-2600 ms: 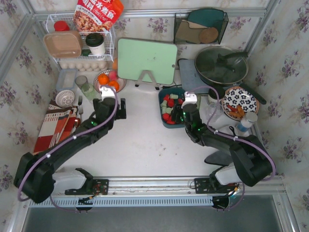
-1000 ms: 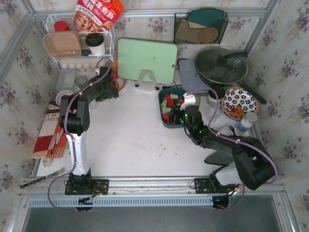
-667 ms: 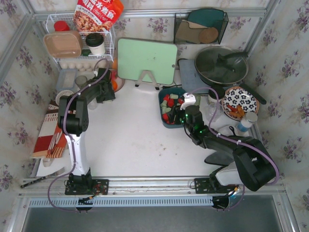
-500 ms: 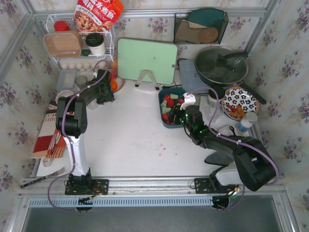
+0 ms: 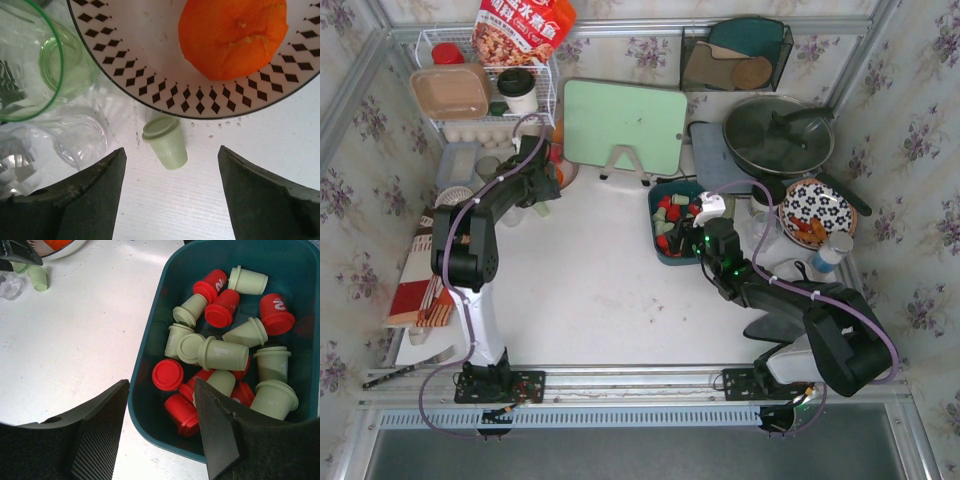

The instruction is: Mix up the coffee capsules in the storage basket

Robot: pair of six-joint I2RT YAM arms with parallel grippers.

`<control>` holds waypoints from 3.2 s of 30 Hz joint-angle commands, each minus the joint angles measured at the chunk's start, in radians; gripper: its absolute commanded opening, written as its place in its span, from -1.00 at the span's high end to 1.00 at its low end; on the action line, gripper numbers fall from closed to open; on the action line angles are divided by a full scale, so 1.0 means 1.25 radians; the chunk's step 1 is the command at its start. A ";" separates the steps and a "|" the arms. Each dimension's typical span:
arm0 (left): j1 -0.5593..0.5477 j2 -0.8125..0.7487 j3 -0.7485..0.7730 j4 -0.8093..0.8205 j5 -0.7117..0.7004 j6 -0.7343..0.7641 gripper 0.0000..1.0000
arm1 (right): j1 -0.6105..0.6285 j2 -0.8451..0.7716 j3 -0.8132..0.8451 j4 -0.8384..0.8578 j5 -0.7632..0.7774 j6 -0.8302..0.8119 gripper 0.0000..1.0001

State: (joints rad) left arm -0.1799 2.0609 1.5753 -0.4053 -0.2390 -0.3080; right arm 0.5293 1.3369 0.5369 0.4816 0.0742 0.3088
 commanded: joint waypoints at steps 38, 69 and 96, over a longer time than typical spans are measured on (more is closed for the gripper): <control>-0.112 -0.251 -0.343 0.291 0.170 0.132 0.44 | 0.001 -0.044 0.004 0.023 -0.054 0.015 -0.25; -0.479 -0.454 -0.733 0.997 0.473 0.605 0.42 | 0.039 -0.082 0.131 -0.133 -0.301 0.083 -0.26; -0.508 -0.443 -0.696 0.966 0.382 0.609 -0.98 | 0.039 -0.074 0.131 -0.173 -0.141 0.059 0.54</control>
State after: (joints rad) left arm -0.8139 1.5043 0.7151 0.7513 0.2901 0.4679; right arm 0.5785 1.2560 0.7048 0.2451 -0.2214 0.3901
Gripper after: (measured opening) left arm 0.889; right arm 0.350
